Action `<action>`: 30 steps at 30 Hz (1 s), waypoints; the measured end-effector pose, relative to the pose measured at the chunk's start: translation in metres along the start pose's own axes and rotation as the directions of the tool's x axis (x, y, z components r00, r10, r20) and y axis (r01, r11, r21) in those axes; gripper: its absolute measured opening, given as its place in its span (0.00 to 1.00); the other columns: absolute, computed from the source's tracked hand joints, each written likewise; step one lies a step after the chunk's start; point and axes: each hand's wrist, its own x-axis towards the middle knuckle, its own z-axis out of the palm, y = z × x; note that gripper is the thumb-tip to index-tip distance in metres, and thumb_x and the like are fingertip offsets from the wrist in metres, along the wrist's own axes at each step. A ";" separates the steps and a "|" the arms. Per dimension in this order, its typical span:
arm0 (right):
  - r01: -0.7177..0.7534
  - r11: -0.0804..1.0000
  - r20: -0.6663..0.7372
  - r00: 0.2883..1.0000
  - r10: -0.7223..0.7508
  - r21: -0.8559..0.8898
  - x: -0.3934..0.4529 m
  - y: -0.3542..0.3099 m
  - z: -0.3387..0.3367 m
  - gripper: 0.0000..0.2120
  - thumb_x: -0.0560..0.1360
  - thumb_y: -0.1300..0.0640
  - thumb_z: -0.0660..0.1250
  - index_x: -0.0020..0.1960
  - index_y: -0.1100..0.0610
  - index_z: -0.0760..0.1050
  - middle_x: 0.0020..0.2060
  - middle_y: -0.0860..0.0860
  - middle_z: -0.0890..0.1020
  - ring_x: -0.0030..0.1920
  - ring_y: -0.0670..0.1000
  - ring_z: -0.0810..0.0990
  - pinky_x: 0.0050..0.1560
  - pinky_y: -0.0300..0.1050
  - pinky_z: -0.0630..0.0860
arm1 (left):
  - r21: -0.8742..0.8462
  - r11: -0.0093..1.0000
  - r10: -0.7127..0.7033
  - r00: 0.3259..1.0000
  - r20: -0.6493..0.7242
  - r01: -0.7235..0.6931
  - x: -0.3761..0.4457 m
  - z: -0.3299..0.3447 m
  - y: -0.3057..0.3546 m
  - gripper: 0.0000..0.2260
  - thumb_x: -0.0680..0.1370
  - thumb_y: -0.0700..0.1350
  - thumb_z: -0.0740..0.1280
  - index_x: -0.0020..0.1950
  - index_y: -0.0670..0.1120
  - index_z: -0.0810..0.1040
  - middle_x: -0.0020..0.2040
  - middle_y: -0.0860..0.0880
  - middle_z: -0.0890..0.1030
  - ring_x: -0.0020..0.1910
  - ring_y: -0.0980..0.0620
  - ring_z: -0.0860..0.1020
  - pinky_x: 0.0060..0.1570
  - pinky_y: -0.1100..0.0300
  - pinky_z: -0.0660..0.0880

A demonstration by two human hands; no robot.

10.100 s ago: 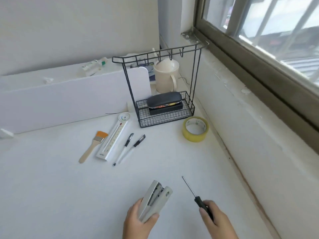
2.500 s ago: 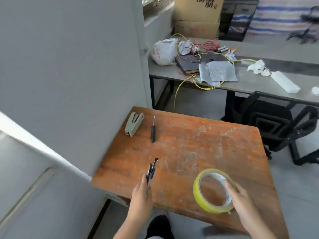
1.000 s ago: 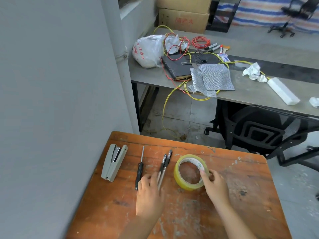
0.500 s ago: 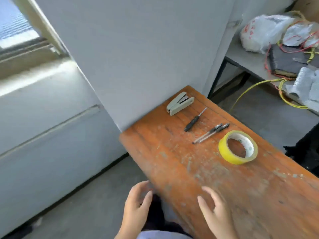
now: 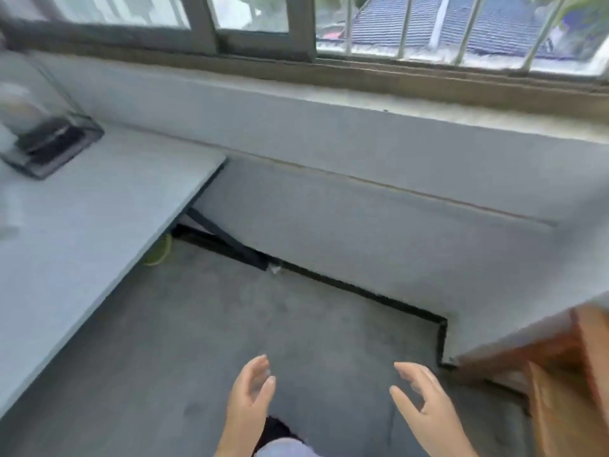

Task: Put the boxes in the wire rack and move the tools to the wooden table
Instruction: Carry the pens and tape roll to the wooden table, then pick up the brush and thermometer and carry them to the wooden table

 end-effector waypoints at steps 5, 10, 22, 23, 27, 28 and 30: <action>0.078 0.995 0.103 0.991 -0.084 0.060 0.060 -0.076 0.114 0.16 0.58 0.39 0.60 0.43 0.21 0.66 0.49 0.23 0.69 0.50 0.29 0.71 0.49 0.18 0.66 | -0.060 0.996 -0.069 0.980 -0.185 0.058 0.046 -0.115 -0.021 0.13 0.72 0.28 0.61 0.50 0.44 0.72 0.52 0.39 0.75 0.49 0.45 0.75 0.36 0.82 0.70; 0.174 0.976 0.288 0.935 -0.206 0.134 0.124 -0.173 0.198 0.16 0.60 0.40 0.59 0.48 0.33 0.72 0.50 0.36 0.76 0.54 0.32 0.71 0.52 0.19 0.65 | -0.138 0.990 -0.014 0.961 -0.276 -0.025 0.101 -0.191 0.004 0.13 0.74 0.32 0.61 0.53 0.48 0.71 0.50 0.51 0.75 0.48 0.61 0.74 0.42 0.72 0.72; 0.142 0.987 0.525 0.836 -0.160 0.074 0.302 -0.251 0.319 0.19 0.70 0.68 0.67 0.45 0.42 0.72 0.46 0.27 0.76 0.50 0.32 0.74 0.49 0.23 0.71 | -0.314 0.949 -0.219 0.748 -0.627 0.015 0.225 -0.293 0.000 0.23 0.70 0.29 0.66 0.39 0.60 0.77 0.44 0.44 0.78 0.34 0.73 0.77 0.35 0.81 0.71; 0.161 0.983 0.549 0.816 -0.180 0.084 0.325 -0.265 0.331 0.19 0.70 0.68 0.67 0.45 0.42 0.72 0.45 0.31 0.79 0.49 0.31 0.74 0.49 0.22 0.70 | -0.329 0.944 -0.234 0.712 -0.662 0.004 0.240 -0.303 0.005 0.22 0.70 0.31 0.66 0.37 0.61 0.78 0.44 0.45 0.78 0.34 0.72 0.77 0.35 0.81 0.71; 0.310 0.943 0.678 0.669 -0.305 0.119 0.402 -0.349 0.393 0.12 0.69 0.58 0.67 0.45 0.41 0.75 0.45 0.43 0.80 0.50 0.32 0.74 0.48 0.20 0.69 | -0.339 0.939 -0.244 0.594 -0.767 -0.052 0.297 -0.354 0.036 0.13 0.69 0.36 0.67 0.42 0.55 0.73 0.45 0.51 0.77 0.36 0.74 0.76 0.36 0.81 0.71; 0.353 0.927 0.704 0.627 -0.333 0.123 0.418 -0.369 0.412 0.11 0.68 0.56 0.66 0.46 0.42 0.76 0.47 0.42 0.79 0.51 0.33 0.74 0.48 0.22 0.70 | -0.320 0.946 -0.229 0.572 -0.788 -0.062 0.312 -0.369 0.042 0.14 0.71 0.33 0.66 0.43 0.54 0.73 0.46 0.53 0.76 0.37 0.74 0.76 0.36 0.81 0.71; 0.427 0.895 0.748 0.551 -0.369 0.127 0.445 -0.405 0.452 0.13 0.71 0.60 0.67 0.45 0.41 0.74 0.47 0.41 0.78 0.51 0.35 0.74 0.50 0.31 0.71 | -0.286 0.955 -0.207 0.522 -0.827 -0.074 0.338 -0.399 0.052 0.13 0.73 0.31 0.63 0.47 0.49 0.73 0.47 0.54 0.76 0.42 0.67 0.77 0.37 0.82 0.70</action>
